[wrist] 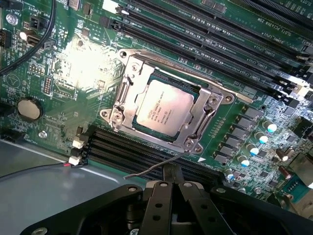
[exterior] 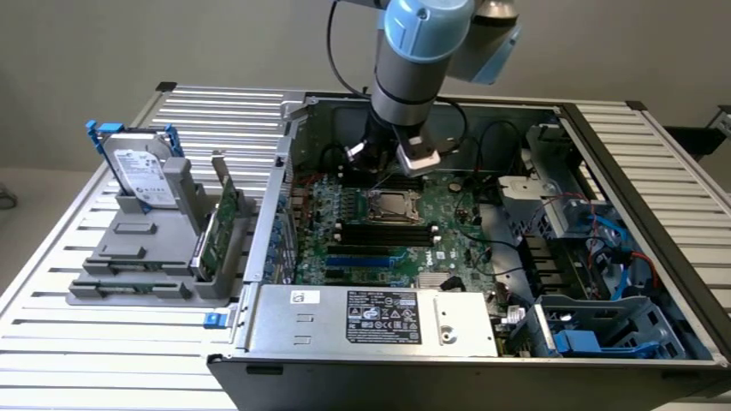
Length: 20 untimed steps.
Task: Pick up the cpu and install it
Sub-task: 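Install the first cpu locking lever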
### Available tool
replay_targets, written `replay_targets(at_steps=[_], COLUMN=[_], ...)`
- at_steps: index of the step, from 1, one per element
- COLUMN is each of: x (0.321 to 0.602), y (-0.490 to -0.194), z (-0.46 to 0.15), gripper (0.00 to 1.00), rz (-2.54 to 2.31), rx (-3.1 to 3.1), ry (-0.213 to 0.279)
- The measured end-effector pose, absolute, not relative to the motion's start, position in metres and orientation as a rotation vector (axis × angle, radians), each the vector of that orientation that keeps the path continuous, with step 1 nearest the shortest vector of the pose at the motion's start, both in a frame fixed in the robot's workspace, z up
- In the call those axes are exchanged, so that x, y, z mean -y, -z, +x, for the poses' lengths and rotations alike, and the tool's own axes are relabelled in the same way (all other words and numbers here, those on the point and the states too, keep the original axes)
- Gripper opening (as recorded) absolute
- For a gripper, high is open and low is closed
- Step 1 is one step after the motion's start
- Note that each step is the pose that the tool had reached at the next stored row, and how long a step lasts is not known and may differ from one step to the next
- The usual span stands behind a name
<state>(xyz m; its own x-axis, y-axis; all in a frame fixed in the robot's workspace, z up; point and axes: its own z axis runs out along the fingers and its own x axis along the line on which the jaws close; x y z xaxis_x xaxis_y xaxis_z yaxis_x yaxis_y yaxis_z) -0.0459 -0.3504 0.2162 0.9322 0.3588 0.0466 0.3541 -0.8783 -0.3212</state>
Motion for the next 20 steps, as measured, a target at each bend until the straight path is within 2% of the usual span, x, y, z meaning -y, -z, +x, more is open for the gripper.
replay_targets(at_steps=[20], x=[0.3526], y=[-0.2156], z=[-0.0445], gripper=[0.11], rz=[-2.762], rx=[0.513], ry=[-0.029])
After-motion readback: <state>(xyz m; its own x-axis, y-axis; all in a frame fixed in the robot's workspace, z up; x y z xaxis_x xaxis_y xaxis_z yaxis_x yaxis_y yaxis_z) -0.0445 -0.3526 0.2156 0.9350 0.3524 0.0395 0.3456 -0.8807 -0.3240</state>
